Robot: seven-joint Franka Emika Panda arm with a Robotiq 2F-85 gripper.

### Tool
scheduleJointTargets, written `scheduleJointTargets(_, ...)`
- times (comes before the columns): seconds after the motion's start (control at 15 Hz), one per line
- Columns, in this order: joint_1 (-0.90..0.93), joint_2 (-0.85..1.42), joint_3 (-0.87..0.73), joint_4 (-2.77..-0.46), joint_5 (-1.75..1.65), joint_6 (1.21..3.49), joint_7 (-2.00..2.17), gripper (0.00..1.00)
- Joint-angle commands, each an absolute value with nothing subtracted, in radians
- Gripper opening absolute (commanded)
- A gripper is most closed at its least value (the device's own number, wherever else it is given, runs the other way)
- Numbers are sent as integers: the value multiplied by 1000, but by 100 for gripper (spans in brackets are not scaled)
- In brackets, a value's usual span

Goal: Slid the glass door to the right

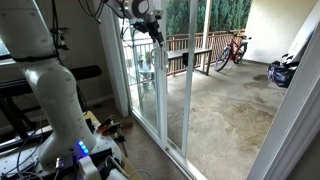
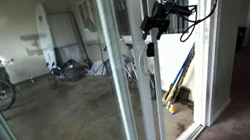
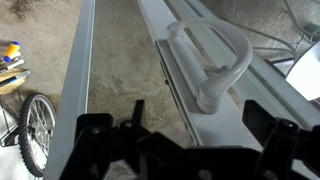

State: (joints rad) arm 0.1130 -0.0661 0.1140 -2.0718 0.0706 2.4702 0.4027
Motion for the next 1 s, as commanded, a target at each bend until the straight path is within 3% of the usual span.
scheduleJointTargets(0.0, 109, -14, 114, -2030, 102, 2480, 386, 100)
scheduleJointTargets(0.93, 102, 44, 91, -2005, 107, 2418, 371, 100)
